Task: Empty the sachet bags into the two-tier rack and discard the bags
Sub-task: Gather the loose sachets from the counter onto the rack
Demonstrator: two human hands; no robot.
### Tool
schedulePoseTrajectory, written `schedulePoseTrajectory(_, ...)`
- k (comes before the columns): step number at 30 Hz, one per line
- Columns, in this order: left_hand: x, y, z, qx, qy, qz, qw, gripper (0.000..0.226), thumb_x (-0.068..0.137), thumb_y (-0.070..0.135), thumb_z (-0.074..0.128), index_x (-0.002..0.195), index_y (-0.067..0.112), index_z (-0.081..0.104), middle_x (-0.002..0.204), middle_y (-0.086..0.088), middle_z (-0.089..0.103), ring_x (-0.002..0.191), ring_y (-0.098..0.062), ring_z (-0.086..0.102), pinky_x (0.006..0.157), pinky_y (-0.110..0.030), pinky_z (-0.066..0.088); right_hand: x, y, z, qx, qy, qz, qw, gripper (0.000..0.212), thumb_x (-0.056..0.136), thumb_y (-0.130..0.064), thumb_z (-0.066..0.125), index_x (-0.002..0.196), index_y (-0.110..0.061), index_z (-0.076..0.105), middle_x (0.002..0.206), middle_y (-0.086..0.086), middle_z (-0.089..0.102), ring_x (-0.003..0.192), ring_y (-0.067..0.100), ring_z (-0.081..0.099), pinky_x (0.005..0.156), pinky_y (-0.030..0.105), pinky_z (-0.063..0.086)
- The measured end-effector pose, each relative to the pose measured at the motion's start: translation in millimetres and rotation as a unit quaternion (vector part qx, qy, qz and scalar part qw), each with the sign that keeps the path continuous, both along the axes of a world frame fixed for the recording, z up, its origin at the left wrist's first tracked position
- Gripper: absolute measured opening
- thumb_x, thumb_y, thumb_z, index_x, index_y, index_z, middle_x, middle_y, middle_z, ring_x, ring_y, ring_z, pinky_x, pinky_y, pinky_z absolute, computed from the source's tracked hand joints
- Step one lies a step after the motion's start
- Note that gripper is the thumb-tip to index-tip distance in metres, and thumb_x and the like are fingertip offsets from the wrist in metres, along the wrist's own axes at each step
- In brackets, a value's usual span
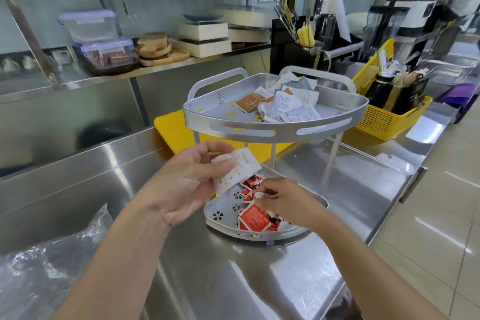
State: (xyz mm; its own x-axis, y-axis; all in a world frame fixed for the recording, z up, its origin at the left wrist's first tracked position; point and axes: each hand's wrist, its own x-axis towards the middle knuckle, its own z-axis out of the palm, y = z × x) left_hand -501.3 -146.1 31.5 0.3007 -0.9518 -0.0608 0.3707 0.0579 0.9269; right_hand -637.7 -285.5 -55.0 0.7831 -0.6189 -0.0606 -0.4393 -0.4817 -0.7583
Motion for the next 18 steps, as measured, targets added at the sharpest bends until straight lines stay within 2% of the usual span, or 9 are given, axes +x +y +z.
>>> schedulePoseTrajectory(4, -3.1, -15.1, 46.0, -0.103, -0.122, 0.084, 0.984, 0.026, 0.059, 0.003, 0.066, 0.083, 0.012, 0.062, 0.075, 0.000, 0.067, 0.066, -0.008, 0.067, 0.057, -0.016, 0.053, -19.9, 22.5, 84.5, -0.023, -0.133, 0.074, 0.988, 0.003, 0.082, -0.025, 0.065, 0.081, -0.024, 0.068, 0.067, 0.002, 0.063, 0.060, 0.016, 0.055, 0.057, 0.027, 0.044)
schedulePoseTrajectory(7, 0.0, -36.0, 71.1, -0.129, -0.197, 0.129, 0.963, 0.024, 0.074, -0.006, 0.065, 0.081, 0.017, 0.061, 0.082, -0.002, 0.063, 0.073, -0.013, 0.062, 0.059, -0.019, 0.053, -30.4, 29.8, 141.9, 0.007, -0.274, 0.069, 0.959, 0.008, 0.083, -0.020, 0.063, 0.082, -0.021, 0.071, 0.064, -0.003, 0.067, 0.057, 0.010, 0.059, 0.051, 0.019, 0.047)
schedulePoseTrajectory(10, 4.4, -60.4, 84.9, -0.118, -0.227, 0.159, 0.953, 0.024, 0.078, -0.005, 0.065, 0.079, 0.018, 0.060, 0.083, -0.005, 0.060, 0.080, -0.021, 0.060, 0.071, -0.029, 0.052, -29.6, 19.6, 181.5, -0.016, -0.362, 0.031, 0.931, 0.013, 0.085, -0.012, 0.060, 0.088, -0.011, 0.072, 0.068, -0.005, 0.072, 0.060, 0.001, 0.065, 0.054, 0.010, 0.048)
schedulePoseTrajectory(12, 6.1, -75.0, 87.6, -0.104, -0.233, 0.174, 0.951, 0.024, 0.078, -0.004, 0.066, 0.078, 0.019, 0.060, 0.081, -0.005, 0.060, 0.080, -0.023, 0.059, 0.077, -0.037, 0.051, -22.0, 5.8, 193.3, -0.031, -0.363, -0.012, 0.931, 0.012, 0.084, -0.010, 0.062, 0.091, -0.008, 0.071, 0.073, -0.001, 0.071, 0.062, -0.001, 0.062, 0.055, 0.008, 0.046)
schedulePoseTrajectory(14, 6.6, -87.3, 85.1, -0.094, -0.256, 0.188, 0.944, 0.024, 0.078, -0.001, 0.067, 0.075, 0.021, 0.060, 0.080, -0.004, 0.059, 0.078, -0.022, 0.058, 0.076, -0.033, 0.052, -11.4, -12.7, 192.9, -0.032, -0.341, -0.078, 0.936, 0.012, 0.079, -0.010, 0.068, 0.090, -0.007, 0.071, 0.081, 0.009, 0.070, 0.065, 0.005, 0.060, 0.057, 0.011, 0.047)
schedulePoseTrajectory(16, 6.5, -96.6, 78.9, -0.089, -0.319, 0.201, 0.922, 0.024, 0.078, 0.001, 0.067, 0.073, 0.023, 0.059, 0.078, 0.000, 0.058, 0.070, -0.014, 0.056, 0.059, -0.018, 0.050, 0.4, -31.1, 185.5, -0.037, -0.312, -0.145, 0.938, 0.016, 0.073, -0.011, 0.075, 0.088, -0.008, 0.068, 0.079, 0.008, 0.065, 0.066, 0.011, 0.056, 0.056, 0.014, 0.042)
schedulePoseTrajectory(18, 6.9, -103.5, 71.5, -0.075, -0.390, 0.198, 0.896, 0.020, 0.078, 0.002, 0.065, 0.074, 0.020, 0.059, 0.077, 0.001, 0.058, 0.066, -0.012, 0.053, 0.050, -0.016, 0.047, 11.7, -45.8, 174.9, -0.039, -0.282, -0.183, 0.941, 0.027, 0.068, -0.014, 0.080, 0.088, -0.009, 0.061, 0.075, 0.003, 0.057, 0.066, 0.012, 0.052, 0.054, 0.016, 0.040)
